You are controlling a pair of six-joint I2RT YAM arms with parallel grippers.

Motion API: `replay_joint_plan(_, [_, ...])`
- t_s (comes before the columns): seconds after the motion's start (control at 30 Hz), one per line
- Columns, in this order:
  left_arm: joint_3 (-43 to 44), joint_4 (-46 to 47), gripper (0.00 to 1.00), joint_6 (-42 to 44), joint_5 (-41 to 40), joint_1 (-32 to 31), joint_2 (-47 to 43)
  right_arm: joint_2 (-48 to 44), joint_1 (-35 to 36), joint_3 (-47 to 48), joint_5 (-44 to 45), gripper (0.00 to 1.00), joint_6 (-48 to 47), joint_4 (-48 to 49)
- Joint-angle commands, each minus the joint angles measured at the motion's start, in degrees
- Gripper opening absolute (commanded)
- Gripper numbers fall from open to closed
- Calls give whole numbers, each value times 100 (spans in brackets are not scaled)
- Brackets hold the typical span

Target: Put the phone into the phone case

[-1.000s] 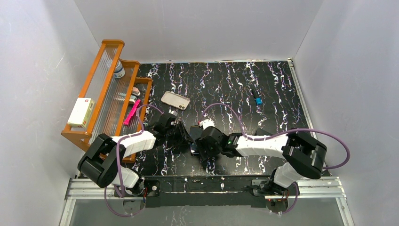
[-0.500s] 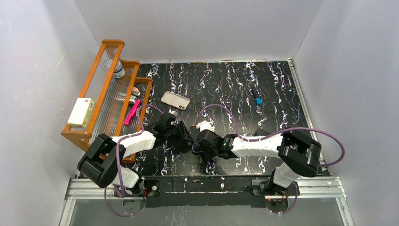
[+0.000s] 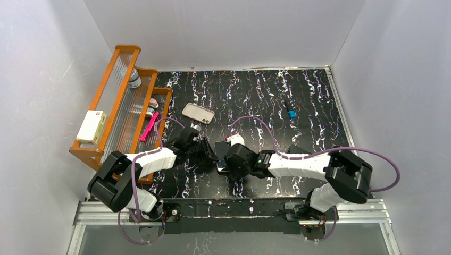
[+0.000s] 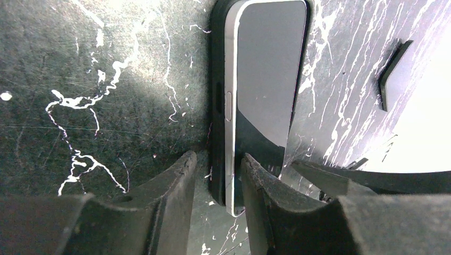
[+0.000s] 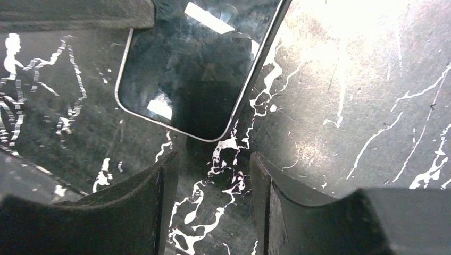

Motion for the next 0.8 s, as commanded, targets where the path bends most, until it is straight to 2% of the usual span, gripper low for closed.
replay_joint_plan(0.0, [171,-192,34,190,-140,-25,39,-536,-351,-90,-527,60,105,106])
replay_joint_plan(0.17, [230,-143,33,302,-152,-25,165,-691,-1412,-413,-1636,60,431,785])
replay_joint_plan(0.27, [226,-101,31,331,-138,-25,197,-628,-1791,-527,-2115,60,560,1137])
replay_joint_plan(0.53, [157,227,26,481,-122,-25,192,-90,-2481,-871,-3397,57,1020,2356])
replay_joint_plan(0.77, [167,325,20,558,-22,-25,364,493,-2548,-743,-3737,55,1159,2768])
